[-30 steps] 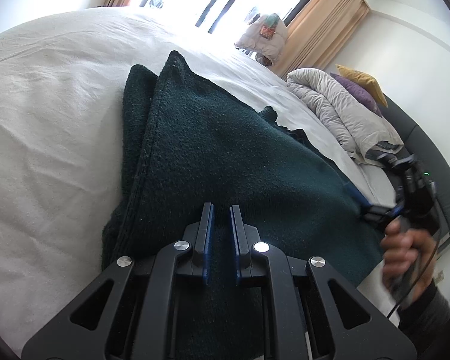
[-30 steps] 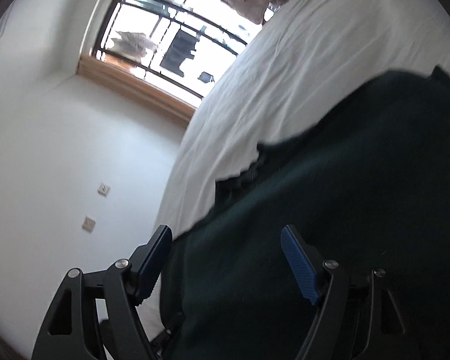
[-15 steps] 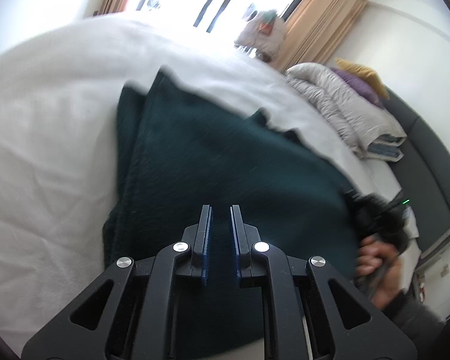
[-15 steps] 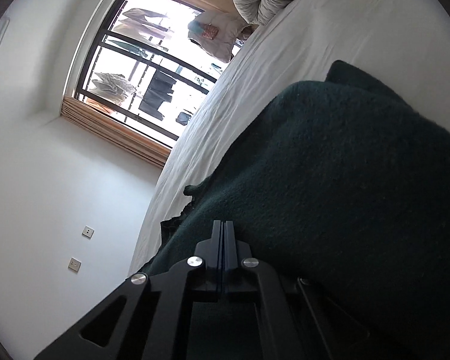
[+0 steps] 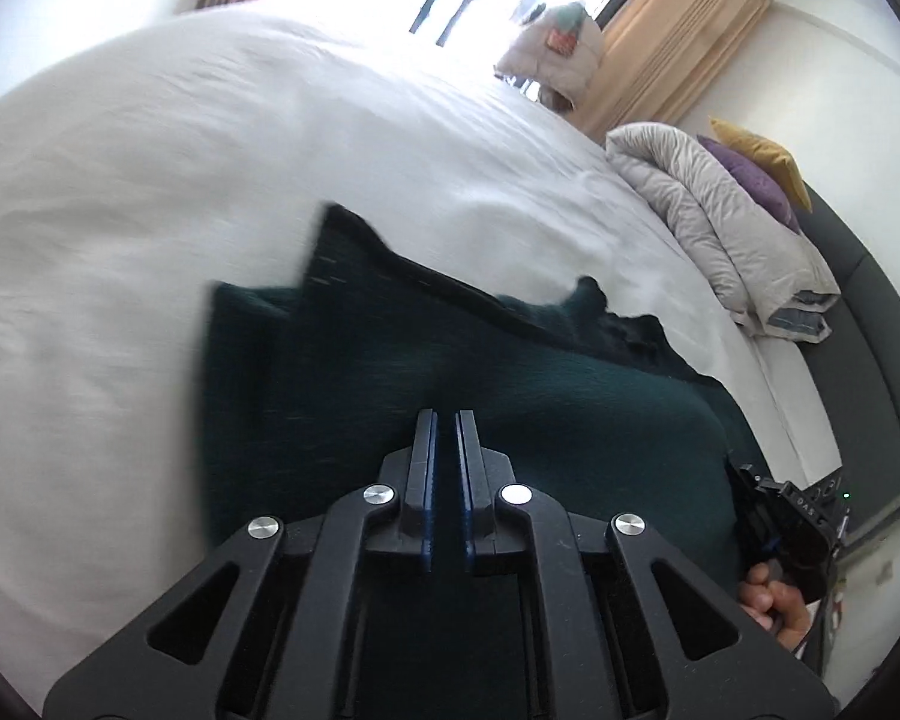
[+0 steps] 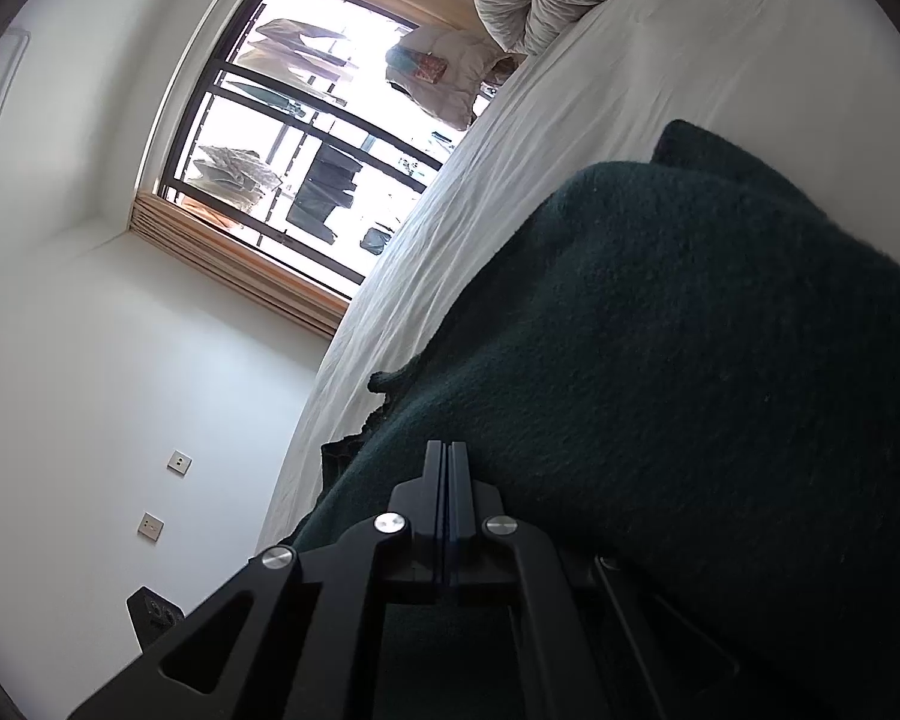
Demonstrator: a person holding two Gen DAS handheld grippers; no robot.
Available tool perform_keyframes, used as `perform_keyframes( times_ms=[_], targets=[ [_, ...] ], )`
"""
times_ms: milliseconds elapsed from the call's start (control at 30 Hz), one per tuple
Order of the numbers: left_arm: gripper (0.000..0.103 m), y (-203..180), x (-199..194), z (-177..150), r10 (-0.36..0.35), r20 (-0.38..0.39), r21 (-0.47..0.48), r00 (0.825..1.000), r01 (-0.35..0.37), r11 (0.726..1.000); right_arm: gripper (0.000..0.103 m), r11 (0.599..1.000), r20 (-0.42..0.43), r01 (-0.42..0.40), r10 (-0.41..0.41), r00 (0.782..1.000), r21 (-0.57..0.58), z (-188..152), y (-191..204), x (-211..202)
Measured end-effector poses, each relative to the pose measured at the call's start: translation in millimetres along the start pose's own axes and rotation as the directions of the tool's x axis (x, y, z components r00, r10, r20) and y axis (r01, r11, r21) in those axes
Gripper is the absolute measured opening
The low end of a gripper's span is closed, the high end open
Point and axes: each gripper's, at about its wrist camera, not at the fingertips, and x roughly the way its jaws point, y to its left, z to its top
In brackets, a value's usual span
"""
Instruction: Fold small clothes
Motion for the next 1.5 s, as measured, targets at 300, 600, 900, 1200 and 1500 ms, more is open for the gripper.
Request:
perform_keyframes(
  times_ms=[300,600,900,1200,1500],
  targets=[
    [0.009,34.1,-74.0,-23.9,0.166,0.124,-0.106,0.978,-0.153,0.982,0.0,1.0,0.001,0.005,-0.005,1.0,-0.003,0.1,-3.4,-2.3],
    [0.083,58.2,-133.7,-100.1,0.039,0.181,-0.338,0.983,0.025,0.941,0.0,1.0,0.007,-0.006,0.006,1.0,0.001,4.3,-2.4,-10.1],
    [0.082,38.1,-91.4,-71.3,-0.093,0.043,-0.284,0.995,0.102,0.953,0.0,1.0,0.011,-0.019,0.019,1.0,0.001,7.4,-3.8,-14.3],
    [0.05,25.7,-46.7,-42.1,-0.107,-0.084,-0.246,0.991,0.084,0.966,0.008,1.0,-0.007,-0.017,0.017,1.0,-0.024,9.6,3.4,-14.3],
    [0.02,61.5,-25.3,-43.0,-0.278,-0.109,-0.444,0.954,0.203,0.873,0.084,0.931,-0.206,-0.023,-0.056,0.977,-0.365,-7.0,124.8,3.3]
  ],
)
